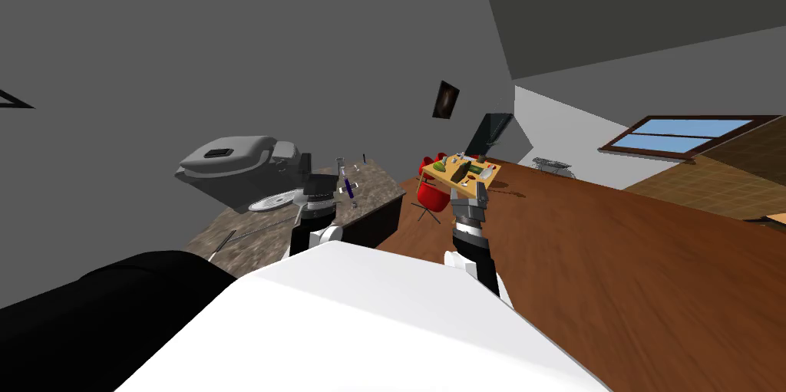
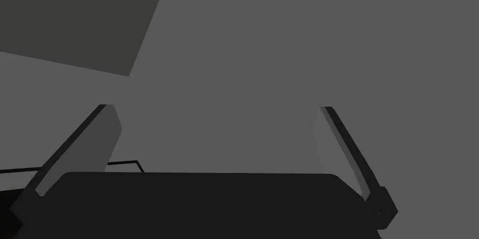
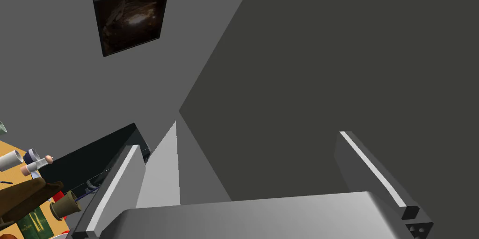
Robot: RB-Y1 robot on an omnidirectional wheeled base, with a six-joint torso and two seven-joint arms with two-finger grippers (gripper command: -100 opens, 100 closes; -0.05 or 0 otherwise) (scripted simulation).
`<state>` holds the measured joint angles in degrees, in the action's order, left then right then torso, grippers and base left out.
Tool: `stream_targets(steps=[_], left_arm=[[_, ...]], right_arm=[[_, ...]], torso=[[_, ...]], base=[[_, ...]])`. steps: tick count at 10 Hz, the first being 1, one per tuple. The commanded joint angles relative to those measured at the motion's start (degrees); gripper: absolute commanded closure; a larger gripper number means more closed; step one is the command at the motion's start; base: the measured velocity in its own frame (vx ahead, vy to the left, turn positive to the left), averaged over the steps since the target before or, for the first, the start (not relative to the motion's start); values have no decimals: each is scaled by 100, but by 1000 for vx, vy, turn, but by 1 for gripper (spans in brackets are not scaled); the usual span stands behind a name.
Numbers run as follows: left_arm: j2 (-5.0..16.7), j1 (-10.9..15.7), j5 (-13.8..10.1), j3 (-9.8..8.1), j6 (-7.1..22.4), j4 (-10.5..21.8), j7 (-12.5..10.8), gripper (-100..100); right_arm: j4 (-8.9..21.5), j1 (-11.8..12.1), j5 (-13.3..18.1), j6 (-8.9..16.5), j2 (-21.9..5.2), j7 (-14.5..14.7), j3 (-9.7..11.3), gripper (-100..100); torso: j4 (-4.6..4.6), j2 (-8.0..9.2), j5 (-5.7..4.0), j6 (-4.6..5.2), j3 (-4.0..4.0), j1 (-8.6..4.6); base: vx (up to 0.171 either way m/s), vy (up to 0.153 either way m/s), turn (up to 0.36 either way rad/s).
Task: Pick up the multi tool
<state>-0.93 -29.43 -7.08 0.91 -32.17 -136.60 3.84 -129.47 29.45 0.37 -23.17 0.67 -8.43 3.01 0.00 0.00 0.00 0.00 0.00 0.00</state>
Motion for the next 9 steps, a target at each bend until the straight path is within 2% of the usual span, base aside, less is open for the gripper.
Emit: stream_targets(steps=[1, 5, 9], left_arm=[[264, 1, -35, -31, 19, 60, -32, -100], [752, -6, -134, -123, 102, 311, -139, -100], [1255, -44, -235, -228, 258, 747, -293, -100]], right_arm=[[0, 0, 0, 0, 0, 0, 0, 0], [0, -1, 0, 0, 0, 0, 0, 0], [0, -1, 0, 0, 0, 0, 0, 0]], torso=[[0, 0, 0, 0, 0, 0], [6, 28, 2, 1, 16, 8], [7, 30, 3, 1, 17, 13]], base=[[-41, -14, -53], [-71, 11, -65], [-73, 25, -116]])
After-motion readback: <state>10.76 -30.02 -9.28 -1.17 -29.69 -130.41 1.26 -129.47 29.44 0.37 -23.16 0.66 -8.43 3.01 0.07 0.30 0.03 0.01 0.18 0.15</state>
